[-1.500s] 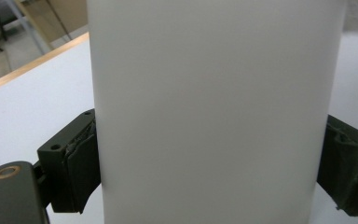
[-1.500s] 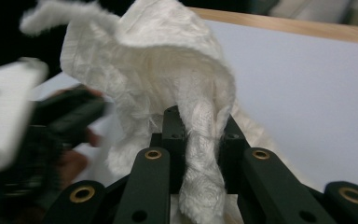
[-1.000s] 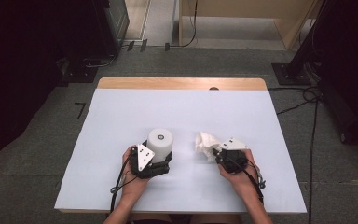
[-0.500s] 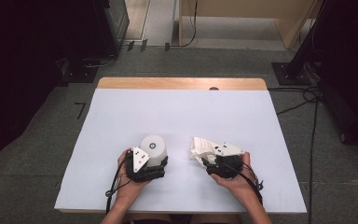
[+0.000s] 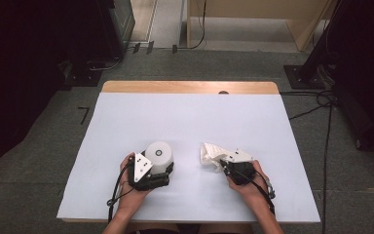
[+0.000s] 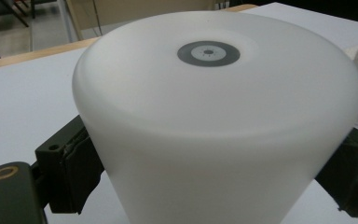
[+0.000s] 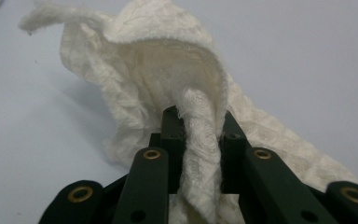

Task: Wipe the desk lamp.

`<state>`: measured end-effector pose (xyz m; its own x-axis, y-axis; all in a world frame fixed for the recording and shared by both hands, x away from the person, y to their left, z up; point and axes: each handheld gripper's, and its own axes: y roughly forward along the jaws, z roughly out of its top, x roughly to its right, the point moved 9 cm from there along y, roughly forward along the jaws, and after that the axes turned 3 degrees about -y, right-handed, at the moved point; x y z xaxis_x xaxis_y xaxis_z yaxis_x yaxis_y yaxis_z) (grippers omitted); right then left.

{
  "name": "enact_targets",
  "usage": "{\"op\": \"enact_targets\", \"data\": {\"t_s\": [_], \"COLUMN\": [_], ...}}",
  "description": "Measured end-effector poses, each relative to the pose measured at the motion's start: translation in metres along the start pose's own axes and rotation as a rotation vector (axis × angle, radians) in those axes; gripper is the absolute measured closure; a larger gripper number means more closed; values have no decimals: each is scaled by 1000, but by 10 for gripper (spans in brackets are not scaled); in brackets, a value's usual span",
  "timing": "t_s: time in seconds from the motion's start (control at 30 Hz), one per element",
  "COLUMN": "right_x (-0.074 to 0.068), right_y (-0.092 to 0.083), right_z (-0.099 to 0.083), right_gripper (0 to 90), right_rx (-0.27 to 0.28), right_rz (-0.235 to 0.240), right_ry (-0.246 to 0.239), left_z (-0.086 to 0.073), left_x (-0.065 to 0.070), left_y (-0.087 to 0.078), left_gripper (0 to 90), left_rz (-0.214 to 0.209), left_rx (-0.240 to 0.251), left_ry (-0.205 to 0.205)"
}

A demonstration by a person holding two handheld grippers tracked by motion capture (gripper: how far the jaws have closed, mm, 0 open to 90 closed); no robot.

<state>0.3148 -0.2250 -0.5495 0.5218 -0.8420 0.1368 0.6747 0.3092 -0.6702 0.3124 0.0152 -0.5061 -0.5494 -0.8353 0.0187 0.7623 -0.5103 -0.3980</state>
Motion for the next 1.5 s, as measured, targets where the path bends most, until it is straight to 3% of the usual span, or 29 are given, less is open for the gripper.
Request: {"op": "enact_targets", "data": {"t_s": [0.1,0.17,0.23,0.3,0.37,0.4,0.47,0.6,0.7,0.87,0.93,1.07,1.2,1.33,1.5], "right_x": [-7,-14,-22,-31,-43,-43,-63,-75,-79,-87,-90,-94,-90,-82,-89], "right_y": [-10,-22,-34,-45,-54,-54,-60,-53,-48,-35,-29,-29,-41,-50,-35], "right_z": [13,28,44,56,68,68,80,80,76,62,57,59,73,80,66], "right_gripper": [787,787,787,787,787,787,785,783,783,783,783,783,784,781,780], "right_rx": [75,153,234,298,350,350,381,359,328,251,231,237,301,356,287], "right_rz": [44,77,130,173,210,210,268,284,296,305,304,309,298,268,286], "right_ry": [60,115,158,182,197,197,211,239,253,209,205,202,196,202,177], "left_z": [1,3,7,10,13,13,18,24,28,35,37,36,29,29,36], "left_x": [-1,0,6,13,22,22,39,47,42,29,25,26,37,42,34], "left_y": [0,-1,-3,-4,-5,-5,-8,-10,-11,-16,-19,-20,-14,-12,-15], "left_gripper": [82,84,84,84,84,85,85,85,86,86,87,87,86,86,86], "left_rz": [-17,-61,-138,-182,-214,-214,-282,-309,-301,-286,-284,-293,-288,-297,-285], "left_rx": [-10,-14,0,11,15,15,29,44,58,85,93,92,61,59,86], "left_ry": [-16,-39,-82,-102,-84,-84,-68,-79,-97,-140,-137,-133,-83,-70,-93]}}
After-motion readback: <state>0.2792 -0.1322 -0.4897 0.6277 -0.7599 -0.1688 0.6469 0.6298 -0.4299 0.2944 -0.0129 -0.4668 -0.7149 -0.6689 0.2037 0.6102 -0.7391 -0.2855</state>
